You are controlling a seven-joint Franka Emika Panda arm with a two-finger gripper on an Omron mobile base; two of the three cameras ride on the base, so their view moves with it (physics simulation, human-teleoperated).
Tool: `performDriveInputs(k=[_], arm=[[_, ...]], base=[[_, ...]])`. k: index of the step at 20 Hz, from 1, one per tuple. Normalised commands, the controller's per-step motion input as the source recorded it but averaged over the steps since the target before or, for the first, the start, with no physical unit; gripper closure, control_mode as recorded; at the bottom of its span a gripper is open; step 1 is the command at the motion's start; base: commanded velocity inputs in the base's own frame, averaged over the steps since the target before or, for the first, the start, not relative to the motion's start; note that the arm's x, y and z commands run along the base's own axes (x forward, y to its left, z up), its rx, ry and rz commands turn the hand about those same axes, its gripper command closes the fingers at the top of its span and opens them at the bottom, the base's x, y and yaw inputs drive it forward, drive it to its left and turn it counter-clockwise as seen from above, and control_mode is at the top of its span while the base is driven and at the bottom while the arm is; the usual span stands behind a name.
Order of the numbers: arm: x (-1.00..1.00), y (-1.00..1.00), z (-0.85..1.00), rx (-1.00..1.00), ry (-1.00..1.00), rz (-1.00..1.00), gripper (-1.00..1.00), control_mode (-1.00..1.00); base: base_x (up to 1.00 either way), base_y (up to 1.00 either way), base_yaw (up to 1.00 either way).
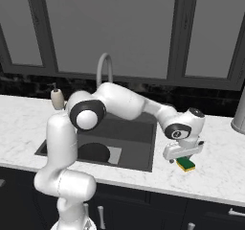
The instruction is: Pick the pan and sponge and place them into the sink. Then turn on the water.
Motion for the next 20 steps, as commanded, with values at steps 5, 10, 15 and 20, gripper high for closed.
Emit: performDriveInputs(k=[5, 10, 15, 20], arm=[[0.09, -0.21, 0.00, 0.06, 0.00, 0.01, -1.00, -1.00], [0.03, -0.03, -0.09, 0.00, 0.00, 0.00, -1.00, -1.00], [0.03, 0.00, -0.10, 0.00, 0.00, 0.00, -1.00, -1.00], [0.08, 0.02, -0.15, 0.00, 0.01, 0.00, -1.00, -1.00]], base=[[0.00, 0.00, 0.00], [0.00, 0.00, 0.00], [0.00, 0.00, 0.00], [0.00, 0.00, 0.00]])
